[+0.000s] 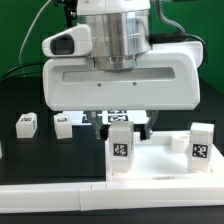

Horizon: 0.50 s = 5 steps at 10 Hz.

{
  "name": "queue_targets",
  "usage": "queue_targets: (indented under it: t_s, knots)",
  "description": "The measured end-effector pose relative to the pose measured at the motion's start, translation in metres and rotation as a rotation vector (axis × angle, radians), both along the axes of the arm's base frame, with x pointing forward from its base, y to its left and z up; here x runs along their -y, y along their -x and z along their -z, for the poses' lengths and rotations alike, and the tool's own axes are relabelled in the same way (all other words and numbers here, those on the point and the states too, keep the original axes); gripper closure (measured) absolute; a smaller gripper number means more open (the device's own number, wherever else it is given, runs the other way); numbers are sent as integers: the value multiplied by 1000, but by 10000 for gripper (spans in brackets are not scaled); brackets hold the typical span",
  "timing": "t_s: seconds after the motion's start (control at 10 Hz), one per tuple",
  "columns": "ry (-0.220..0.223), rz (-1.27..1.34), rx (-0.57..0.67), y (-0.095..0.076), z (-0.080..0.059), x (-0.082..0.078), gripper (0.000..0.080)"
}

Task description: Assemble square table

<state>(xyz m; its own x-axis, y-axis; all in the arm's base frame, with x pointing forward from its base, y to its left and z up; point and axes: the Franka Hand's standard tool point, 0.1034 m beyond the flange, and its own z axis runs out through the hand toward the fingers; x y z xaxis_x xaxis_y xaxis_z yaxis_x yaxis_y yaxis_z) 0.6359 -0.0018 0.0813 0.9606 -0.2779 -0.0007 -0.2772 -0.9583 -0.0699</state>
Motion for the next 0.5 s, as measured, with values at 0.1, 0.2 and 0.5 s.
queue_targets:
  t_s: [0.1, 0.2, 0.5]
  knots:
    - [-2, 112, -7, 0, 0, 1, 515]
    - [-3, 175, -11, 0, 0, 1, 515]
    - [0, 595, -9, 4, 2, 0, 515]
